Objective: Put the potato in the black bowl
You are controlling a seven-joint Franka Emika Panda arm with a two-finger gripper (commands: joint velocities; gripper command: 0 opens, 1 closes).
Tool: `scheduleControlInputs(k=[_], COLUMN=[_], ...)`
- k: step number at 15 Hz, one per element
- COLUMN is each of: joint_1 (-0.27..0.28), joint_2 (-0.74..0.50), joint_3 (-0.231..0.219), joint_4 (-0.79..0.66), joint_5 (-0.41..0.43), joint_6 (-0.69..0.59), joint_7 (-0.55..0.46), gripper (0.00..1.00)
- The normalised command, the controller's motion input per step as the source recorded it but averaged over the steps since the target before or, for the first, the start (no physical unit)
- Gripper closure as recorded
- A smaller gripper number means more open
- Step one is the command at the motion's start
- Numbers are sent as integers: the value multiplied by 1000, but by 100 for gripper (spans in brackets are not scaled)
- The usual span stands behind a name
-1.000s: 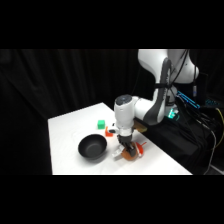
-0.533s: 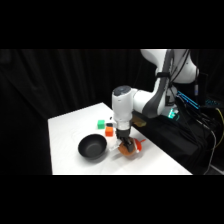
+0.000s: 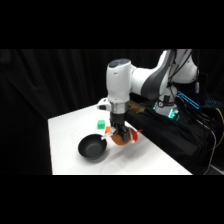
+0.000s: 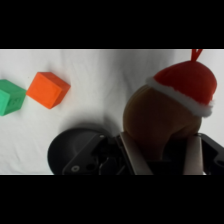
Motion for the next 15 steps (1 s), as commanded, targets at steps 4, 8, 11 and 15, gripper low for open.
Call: scheduleControlInputs(k=[4, 8, 11, 15], joint_1=[-139, -89, -37, -17], joint_2=[268, 427, 432, 347], joint_3=[-44, -49, -36, -28], joint_4=[548, 534, 423, 334], joint_5=[-79, -75, -59, -46], joint_6=[-145, -95, -42, -14], joint_7=[-99, -72, -55, -71], gripper=[100, 100, 100, 100])
